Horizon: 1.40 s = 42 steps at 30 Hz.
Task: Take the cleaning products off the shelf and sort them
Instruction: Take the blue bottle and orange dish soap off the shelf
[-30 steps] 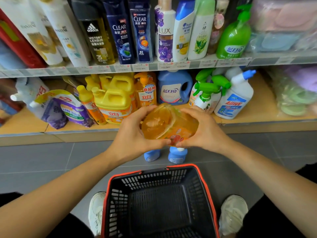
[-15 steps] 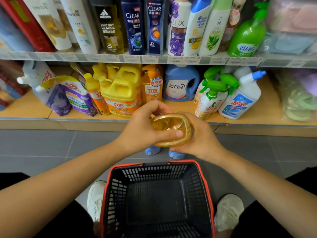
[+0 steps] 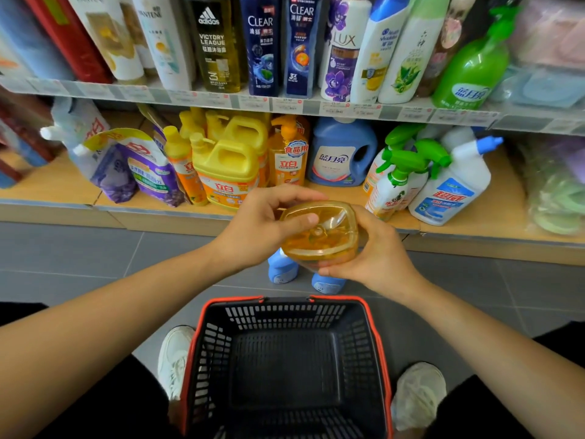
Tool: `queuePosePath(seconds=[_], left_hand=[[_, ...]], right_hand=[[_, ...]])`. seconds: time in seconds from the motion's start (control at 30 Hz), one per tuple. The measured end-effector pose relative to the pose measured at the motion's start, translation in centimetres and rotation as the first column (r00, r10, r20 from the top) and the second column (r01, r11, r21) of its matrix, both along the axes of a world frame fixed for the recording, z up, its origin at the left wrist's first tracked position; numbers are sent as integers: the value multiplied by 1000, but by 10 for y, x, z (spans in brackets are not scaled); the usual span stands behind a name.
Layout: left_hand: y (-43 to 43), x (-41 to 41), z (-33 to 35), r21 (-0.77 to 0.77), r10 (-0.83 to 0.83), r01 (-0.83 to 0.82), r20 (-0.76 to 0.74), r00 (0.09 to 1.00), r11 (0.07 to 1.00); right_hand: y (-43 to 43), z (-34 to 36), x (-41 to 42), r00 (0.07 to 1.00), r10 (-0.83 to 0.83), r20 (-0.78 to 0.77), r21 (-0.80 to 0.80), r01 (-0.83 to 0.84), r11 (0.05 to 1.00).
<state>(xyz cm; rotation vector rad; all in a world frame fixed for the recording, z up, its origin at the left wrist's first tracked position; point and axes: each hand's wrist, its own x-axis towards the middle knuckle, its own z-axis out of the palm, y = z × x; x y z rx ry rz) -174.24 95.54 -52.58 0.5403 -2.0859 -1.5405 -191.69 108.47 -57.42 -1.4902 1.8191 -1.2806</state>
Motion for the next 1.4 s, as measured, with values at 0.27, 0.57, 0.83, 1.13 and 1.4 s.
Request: queuePosePath(seconds=[0.27,0.57,0.83,1.13,1.4], left_hand=[[9,11,-11,-590,-109,179,153,982,787],[7,10,-18,-706,-105,55,-29,994,706],[2,13,-22,-588,129,-198,-158,979,784],[3,6,-95,-83,49,-11,468,882,996],[2,-7,-120,559,-237,22,315,919,829]], right_hand=[[-2,5,-1,990,-70,126,6,69,998],[0,4,-6,989,-61,137,43,56,998],[-6,2,-16,977,-55,208,76,40,996],[-17,7,-28,884,-129,450,71,108,992],[-39,13,-34,726,-168,667,65,167,984]])
